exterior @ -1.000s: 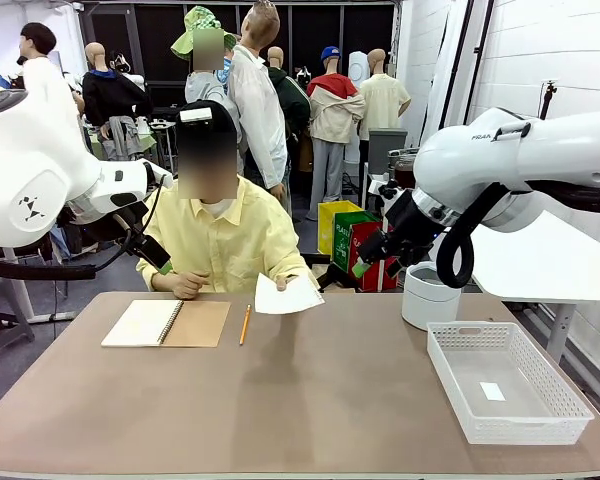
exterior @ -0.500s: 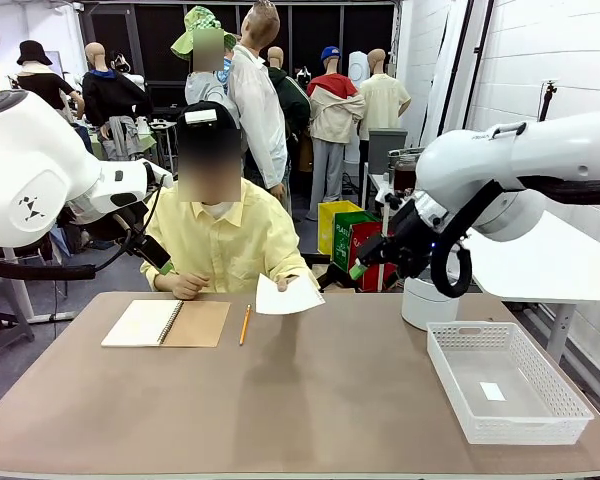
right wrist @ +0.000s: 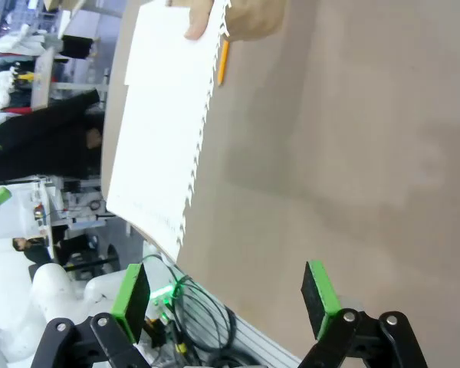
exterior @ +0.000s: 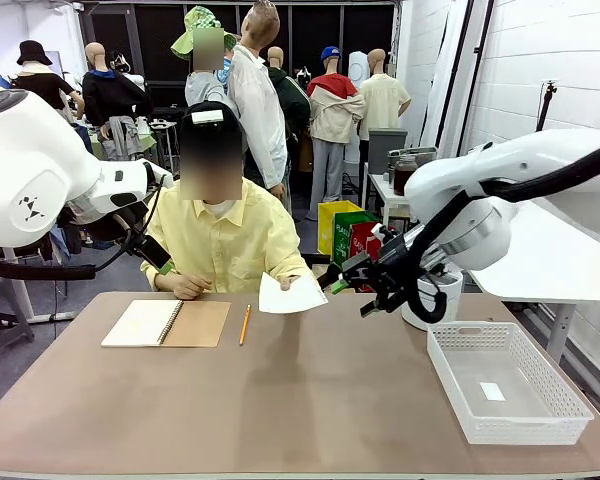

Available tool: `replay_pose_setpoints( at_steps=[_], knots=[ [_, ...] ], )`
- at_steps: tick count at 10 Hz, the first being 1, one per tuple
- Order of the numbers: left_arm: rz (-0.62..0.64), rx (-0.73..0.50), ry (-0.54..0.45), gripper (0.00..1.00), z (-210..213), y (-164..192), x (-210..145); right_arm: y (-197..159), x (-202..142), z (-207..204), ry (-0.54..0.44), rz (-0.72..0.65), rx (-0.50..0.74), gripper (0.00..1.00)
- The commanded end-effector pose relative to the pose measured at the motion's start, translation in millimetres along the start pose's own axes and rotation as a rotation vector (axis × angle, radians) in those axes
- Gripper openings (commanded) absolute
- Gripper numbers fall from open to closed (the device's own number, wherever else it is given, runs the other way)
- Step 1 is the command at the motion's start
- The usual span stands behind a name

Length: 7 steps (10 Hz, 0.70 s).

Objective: Sort the paper based on its condition.
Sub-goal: If a person hands you a paper, place it in the Organizing basket , and if it's crumpled, put it in the Trash can.

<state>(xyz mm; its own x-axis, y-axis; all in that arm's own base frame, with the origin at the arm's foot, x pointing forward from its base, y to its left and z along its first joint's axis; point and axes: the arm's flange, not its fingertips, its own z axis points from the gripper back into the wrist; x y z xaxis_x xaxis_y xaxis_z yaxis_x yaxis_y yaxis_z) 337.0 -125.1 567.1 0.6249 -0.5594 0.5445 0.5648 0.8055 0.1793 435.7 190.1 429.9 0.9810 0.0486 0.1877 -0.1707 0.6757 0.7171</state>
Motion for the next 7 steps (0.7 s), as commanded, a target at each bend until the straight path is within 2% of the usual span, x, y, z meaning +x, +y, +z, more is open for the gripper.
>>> replay_pose_setpoints(
  at_steps=[1,3,4,7],
  knots=[
    [0.000,0.001,-0.001,1.00,0,1,0,-8,24,-20,0.020,-0.014,0.082,1.00],
    [0.000,0.001,-0.001,1.00,0,1,0,-11,35,-28,0.057,-0.043,0.134,1.00],
    [0.000,0.001,-0.001,1.00,0,1,0,-9,17,-22,0.024,-0.034,0.068,1.00],
    [0.000,0.001,-0.001,1.00,0,1,0,-9,17,-22,0.024,-0.034,0.068,1.00]
  ],
)
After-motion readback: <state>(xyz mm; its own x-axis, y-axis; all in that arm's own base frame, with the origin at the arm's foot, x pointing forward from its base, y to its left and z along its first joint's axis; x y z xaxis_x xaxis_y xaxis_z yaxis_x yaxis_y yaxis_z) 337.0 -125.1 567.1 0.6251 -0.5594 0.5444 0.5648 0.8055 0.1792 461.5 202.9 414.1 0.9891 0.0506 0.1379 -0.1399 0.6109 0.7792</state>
